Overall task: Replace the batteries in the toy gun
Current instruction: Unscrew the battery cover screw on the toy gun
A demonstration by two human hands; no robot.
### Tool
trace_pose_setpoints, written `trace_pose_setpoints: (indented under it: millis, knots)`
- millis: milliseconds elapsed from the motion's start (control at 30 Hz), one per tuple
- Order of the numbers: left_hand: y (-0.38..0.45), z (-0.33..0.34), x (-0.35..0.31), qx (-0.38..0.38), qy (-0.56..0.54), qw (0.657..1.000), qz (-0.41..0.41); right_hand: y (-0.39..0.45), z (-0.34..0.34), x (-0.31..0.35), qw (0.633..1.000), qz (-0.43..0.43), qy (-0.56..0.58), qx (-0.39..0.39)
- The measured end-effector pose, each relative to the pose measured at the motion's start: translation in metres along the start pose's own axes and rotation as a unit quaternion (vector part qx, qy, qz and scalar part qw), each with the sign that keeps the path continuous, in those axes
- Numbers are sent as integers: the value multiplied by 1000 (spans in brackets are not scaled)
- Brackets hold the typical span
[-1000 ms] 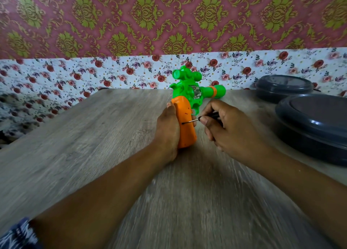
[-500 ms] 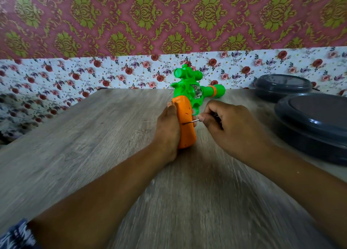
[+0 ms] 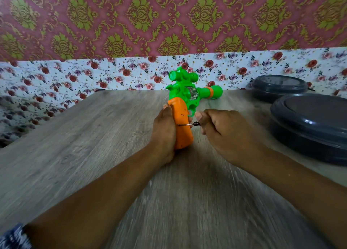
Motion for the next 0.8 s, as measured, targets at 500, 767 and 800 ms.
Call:
trace_pose_setpoints:
  millis: [500,767,800]
  knots:
    - [-10,-4,-4,-48,52,997,-19,3,1,19,993,-85,56,51]
    - [-12,-1,-1,-32,36,998,-46,1,13,12,984,-58,167,30]
    - [-12,-1,-1,-33,33,998,-48,0,12,11,984,-58,169,24]
Point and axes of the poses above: each hand's wrist, its own y-axis towards the middle knuckle, its own z-axis out of the palm, x = y × z, the point moved 9 cm from there along y, towards the middle knuckle, and after that the axes turned 9 degrees about -z, right-handed, at the moved point
